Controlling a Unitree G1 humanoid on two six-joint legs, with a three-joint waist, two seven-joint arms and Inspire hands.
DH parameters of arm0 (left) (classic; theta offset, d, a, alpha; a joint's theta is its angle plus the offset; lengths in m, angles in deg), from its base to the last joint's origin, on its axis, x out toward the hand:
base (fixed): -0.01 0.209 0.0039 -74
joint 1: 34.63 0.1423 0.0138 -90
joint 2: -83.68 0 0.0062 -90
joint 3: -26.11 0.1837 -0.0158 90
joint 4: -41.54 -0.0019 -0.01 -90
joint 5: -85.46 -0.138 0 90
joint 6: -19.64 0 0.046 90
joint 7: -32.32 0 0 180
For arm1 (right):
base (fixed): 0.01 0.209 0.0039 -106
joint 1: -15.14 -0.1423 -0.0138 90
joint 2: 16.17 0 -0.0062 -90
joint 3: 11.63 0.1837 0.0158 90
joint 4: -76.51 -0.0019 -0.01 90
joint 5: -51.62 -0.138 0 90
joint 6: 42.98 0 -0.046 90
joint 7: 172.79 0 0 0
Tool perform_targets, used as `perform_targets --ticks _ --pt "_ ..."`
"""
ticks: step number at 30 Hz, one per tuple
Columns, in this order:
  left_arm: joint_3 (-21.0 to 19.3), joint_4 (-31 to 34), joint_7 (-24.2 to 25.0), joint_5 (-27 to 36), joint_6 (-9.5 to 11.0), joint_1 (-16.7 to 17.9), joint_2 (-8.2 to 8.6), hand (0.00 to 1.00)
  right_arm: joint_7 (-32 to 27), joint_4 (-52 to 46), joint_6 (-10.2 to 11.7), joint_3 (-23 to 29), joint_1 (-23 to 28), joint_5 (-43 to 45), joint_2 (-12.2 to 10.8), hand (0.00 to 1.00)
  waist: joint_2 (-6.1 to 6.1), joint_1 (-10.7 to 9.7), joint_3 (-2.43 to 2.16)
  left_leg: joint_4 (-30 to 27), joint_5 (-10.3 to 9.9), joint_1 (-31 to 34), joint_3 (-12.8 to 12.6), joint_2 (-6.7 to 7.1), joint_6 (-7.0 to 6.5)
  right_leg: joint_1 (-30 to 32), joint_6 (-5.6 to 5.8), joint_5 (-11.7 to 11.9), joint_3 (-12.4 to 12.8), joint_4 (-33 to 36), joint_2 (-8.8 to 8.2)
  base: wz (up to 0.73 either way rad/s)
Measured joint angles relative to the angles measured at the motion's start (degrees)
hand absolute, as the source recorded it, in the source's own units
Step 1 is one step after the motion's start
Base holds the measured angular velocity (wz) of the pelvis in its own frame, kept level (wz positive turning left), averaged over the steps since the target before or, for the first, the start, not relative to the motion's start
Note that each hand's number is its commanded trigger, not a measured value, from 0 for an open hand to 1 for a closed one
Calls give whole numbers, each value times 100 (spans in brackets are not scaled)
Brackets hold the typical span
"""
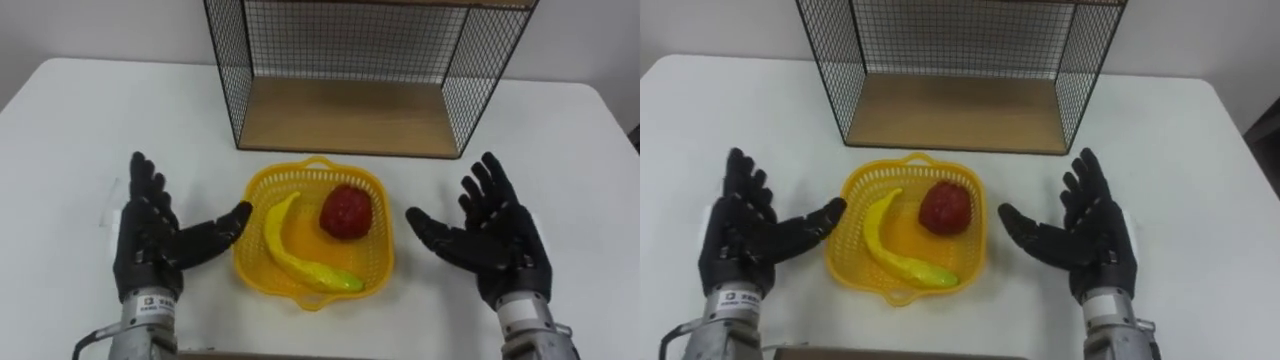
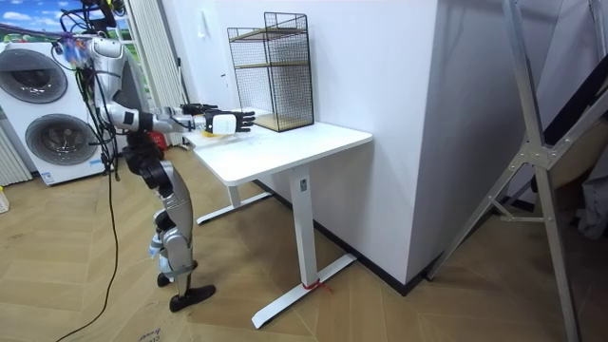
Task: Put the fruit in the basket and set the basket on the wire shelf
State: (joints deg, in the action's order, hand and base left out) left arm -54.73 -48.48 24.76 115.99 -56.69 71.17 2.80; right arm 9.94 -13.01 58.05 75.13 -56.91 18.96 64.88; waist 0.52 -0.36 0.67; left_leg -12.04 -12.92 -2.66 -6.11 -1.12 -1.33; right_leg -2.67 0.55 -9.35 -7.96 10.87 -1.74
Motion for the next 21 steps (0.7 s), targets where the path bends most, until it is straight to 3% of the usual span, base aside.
perform_targets --ticks 6,10,21 --pt "29 -121 893 724 -2 1 4 0 507 86 -2 -58 -139 -413 -31 0 0 7 3 17 2 -2 -65 -13 2 66 -2 1 6 79 12 -4" --pt "18 -452 1292 815 -110 1 24 0 861 308 -26 -60 -244 -505 -156 0 7 7 4 21 2 -19 -118 -17 2 71 -2 1 46 77 15 -5" --pt "-91 -677 1710 828 -119 0 47 0 1047 583 -114 -279 -308 -511 -229 0 12 31 8 31 2 8 -124 -8 3 98 -3 2 8 77 16 0"
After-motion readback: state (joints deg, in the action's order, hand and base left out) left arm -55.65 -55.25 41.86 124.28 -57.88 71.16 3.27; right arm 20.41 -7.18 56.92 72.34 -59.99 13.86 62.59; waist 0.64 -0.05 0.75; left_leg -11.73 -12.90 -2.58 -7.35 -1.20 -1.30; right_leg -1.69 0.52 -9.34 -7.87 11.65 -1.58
